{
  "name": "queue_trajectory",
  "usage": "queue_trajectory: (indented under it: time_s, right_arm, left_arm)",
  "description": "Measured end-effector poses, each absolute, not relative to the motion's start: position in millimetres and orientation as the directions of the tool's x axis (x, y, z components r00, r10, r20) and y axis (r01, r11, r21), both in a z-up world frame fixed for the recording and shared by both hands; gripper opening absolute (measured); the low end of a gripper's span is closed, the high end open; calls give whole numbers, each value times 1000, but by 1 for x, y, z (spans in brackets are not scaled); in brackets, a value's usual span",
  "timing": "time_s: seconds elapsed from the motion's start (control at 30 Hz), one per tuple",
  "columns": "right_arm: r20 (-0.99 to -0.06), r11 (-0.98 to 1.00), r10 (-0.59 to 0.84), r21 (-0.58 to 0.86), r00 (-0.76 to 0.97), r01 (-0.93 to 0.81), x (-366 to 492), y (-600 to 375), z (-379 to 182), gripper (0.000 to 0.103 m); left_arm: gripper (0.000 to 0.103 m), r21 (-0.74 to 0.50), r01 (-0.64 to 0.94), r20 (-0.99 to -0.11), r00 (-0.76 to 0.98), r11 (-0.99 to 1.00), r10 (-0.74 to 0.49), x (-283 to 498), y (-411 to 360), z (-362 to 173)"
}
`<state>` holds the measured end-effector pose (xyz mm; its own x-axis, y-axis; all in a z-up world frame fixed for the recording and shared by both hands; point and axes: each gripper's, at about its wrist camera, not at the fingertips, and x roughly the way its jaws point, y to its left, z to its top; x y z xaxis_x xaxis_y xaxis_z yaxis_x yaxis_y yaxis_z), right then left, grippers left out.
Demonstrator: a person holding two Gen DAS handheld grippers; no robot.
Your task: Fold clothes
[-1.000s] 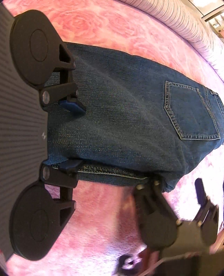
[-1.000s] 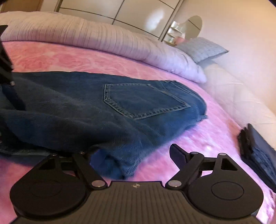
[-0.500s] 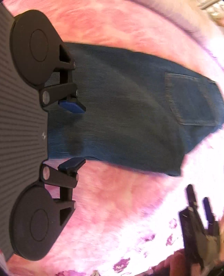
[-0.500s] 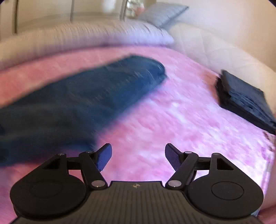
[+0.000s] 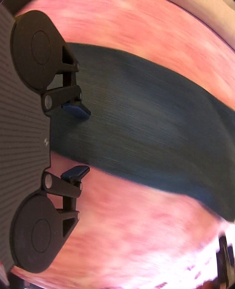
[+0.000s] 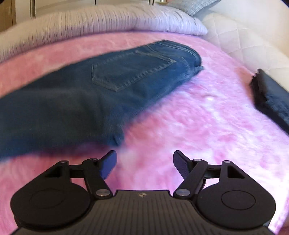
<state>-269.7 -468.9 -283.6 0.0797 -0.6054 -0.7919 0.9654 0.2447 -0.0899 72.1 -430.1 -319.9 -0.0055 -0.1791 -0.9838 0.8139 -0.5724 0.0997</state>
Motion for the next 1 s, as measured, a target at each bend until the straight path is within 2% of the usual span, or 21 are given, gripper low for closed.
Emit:
queue_trajectory:
  time_s: [0.1,0.23,0.4,0.63,0.8,0.87,1.0]
  right_arm:
    - [-817,275,-571,-91,86,957,-266,-451,-269,75]
    - [-821,360,-545,-49,167,932,-250,-425,-236,89]
    - [-816,542,-481,12,321,840,-195,-395,-203,89]
    - [-771,765,-413,-5,485,644,-67,-310,-185,85]
    - [-744,857,-408,-111,529,504,53,-222,-213,74]
    - [-754,894,-380,-150,535,422,101,-192,-232,72]
    - [-750,913,-395,-382,531,141,168,-147,-281,70]
  left_arm:
    - [54,124,864,-982,36,-487,-186,92,-399,-296]
    - [62,164,902,-972,79,-401,-221,106,-363,-264]
    - [65,234,881,-955,130,-410,-267,134,-316,-237]
    - [66,318,785,-924,130,-532,-360,223,-270,-224]
    - [66,326,747,-896,49,-579,-442,294,-263,-215]
    - [71,338,740,-875,18,-582,-484,318,-259,-207]
    - [72,329,771,-846,-17,-545,-534,354,-253,-207]
